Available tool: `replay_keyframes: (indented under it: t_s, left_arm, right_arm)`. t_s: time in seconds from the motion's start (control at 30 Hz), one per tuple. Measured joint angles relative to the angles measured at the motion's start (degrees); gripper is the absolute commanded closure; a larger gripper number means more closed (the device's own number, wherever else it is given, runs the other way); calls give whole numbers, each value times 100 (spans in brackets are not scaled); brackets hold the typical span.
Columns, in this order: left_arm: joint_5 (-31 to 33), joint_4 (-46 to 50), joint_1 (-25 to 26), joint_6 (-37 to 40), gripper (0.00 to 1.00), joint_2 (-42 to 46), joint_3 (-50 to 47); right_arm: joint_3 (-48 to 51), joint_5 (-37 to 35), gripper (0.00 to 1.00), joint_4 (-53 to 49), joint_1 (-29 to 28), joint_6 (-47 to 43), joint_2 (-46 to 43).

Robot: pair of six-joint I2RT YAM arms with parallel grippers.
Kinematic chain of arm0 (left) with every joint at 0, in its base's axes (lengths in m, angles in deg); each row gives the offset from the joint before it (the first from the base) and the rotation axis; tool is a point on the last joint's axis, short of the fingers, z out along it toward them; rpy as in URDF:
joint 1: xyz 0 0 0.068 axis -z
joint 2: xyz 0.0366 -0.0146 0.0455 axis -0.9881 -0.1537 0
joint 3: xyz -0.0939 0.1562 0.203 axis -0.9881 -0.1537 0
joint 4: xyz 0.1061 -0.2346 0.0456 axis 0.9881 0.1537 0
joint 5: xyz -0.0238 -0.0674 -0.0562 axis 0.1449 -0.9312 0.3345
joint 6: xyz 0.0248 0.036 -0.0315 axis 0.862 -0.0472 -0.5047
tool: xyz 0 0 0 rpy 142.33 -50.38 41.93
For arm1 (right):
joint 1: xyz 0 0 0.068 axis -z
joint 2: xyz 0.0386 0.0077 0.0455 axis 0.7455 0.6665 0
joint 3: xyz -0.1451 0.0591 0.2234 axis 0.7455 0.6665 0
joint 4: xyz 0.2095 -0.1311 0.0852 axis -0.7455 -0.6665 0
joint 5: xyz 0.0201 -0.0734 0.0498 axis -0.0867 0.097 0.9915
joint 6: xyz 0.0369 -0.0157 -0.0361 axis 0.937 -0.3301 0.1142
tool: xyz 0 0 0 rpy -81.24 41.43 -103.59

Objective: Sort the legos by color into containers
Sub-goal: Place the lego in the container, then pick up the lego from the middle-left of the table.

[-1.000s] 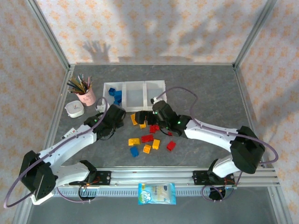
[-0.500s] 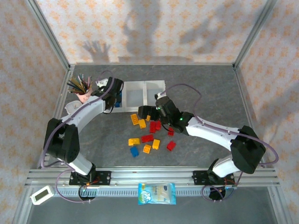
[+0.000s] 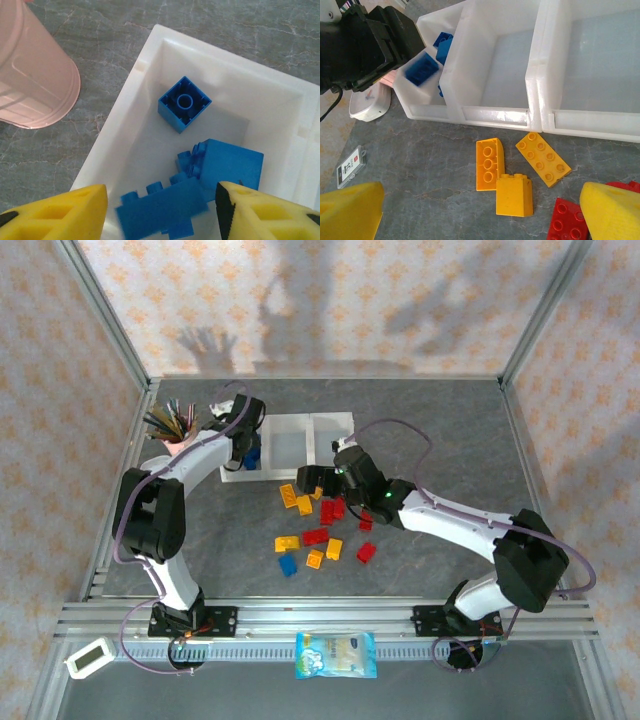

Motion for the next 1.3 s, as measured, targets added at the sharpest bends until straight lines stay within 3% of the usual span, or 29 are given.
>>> replay_keyframes:
  t_s: [0.37,0.63,1.0,1.3]
  left_arm:
    - [-245,44,0,120,30,210,26]
    - [-490,186,365,63,27,1805,-846]
    - [-632,828,2426,-1294,25,3473,-2586]
    - [-658,920,4419,-2809,22,3289,-3139]
  right_arm:
    - [-70,37,0,-94,13,-197,-48]
    - [37,181,0,-404,13,-330,-319]
    - [1314,372,0,-501,-101,-120,-973]
    - [2218,352,0,-354,-564,199,-1298]
